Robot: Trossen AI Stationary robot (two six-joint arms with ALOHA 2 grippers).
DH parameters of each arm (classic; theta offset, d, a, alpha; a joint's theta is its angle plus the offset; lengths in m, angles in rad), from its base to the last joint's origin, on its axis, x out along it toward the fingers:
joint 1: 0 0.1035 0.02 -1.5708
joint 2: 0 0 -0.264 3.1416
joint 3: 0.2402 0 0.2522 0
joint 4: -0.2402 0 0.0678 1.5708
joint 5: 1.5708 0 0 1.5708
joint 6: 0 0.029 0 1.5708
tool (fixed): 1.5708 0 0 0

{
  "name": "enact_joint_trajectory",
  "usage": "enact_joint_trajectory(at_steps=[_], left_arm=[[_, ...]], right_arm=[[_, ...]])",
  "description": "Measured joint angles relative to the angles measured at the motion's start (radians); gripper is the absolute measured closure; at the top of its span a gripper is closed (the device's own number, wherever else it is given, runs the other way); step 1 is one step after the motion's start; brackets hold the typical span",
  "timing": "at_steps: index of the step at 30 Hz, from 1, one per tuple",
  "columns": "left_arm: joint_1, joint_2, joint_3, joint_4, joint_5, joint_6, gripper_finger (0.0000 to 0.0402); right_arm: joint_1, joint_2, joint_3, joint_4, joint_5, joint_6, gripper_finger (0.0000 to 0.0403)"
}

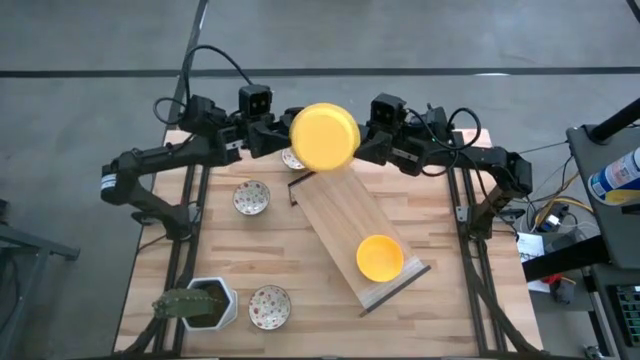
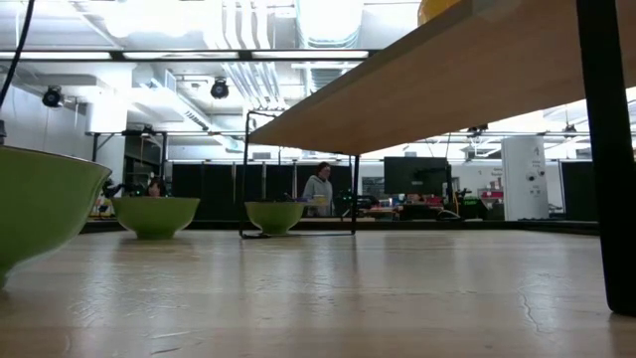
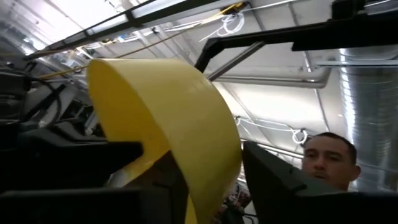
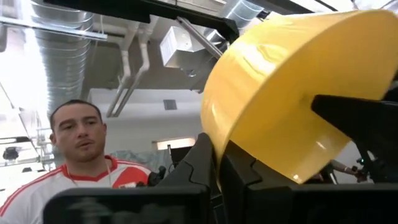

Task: Pick & Place Mini bowls
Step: Stack the yellow bowl on the yellow bowl on the shelf

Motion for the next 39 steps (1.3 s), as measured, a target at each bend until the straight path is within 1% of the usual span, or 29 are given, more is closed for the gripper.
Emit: enact_joint_trajectory(at_steps=[4,6,8,10,12,16,18,20,23,25,28,30,32,35,39], left_arm=[[0.033,-0.007,0.0,-0.073,0.005,0.032,0.0229],[0.05,-0.009,0.0,-0.105,0.018,0.042,0.0223],[0.064,-0.01,0.0,-0.135,0.027,0.051,0.0221],[0.075,-0.011,0.0,-0.161,0.037,0.054,0.022],[0.082,-0.011,0.0,-0.166,0.058,0.055,0.022],[0.084,-0.011,-0.002,-0.176,0.102,0.055,0.022],[0.084,-0.011,-0.002,-0.197,0.104,0.026,0.022],[0.084,-0.015,-0.002,-0.244,0.099,0.005,0.022],[0.084,-0.018,0.0,-0.303,0.078,0.03,0.022],[0.084,-0.017,0.001,-0.314,0.059,0.043,0.022],[0.084,-0.013,0.001,-0.332,0.072,0.041,0.022],[0.084,-0.013,0.001,-0.321,0.078,0.063,0.022],[0.075,-0.012,0.001,-0.287,0.051,0.087,0.022],[0.058,-0.008,0.003,-0.256,-0.008,0.136,0.022],[0.062,0.004,0.005,-0.226,-0.031,0.151,0.022]], right_arm=[[-0.002,-0.027,0.0,-0.019,-0.016,0.013,0.0394],[-0.003,-0.045,-0.001,-0.05,-0.044,0.023,0.0394],[-0.003,-0.069,-0.001,-0.12,-0.073,0.022,0.0394],[-0.006,-0.098,-0.001,-0.228,-0.11,0.003,0.0393],[-0.008,-0.132,-0.001,-0.367,-0.134,-0.049,0.0393],[-0.006,-0.198,0.001,-0.652,-0.14,-0.176,0.0392],[-0.008,-0.226,0.001,-0.734,-0.134,-0.211,0.0392],[-0.01,-0.245,0.0,-0.744,-0.127,-0.226,0.0392],[-0.01,-0.262,-0.002,-0.741,-0.093,-0.234,0.0392],[-0.01,-0.271,-0.002,-0.743,-0.079,-0.252,0.0393],[-0.01,-0.278,-0.002,-0.746,-0.063,-0.252,0.0394],[-0.009,-0.28,-0.002,-0.733,-0.039,-0.261,0.0394],[-0.008,-0.278,-0.002,-0.713,-0.012,-0.281,0.0394],[-0.008,-0.257,0.016,-0.685,-0.008,-0.296,0.0394],[0.0,-0.195,0.075,-0.611,-0.011,-0.295,0.0394]])
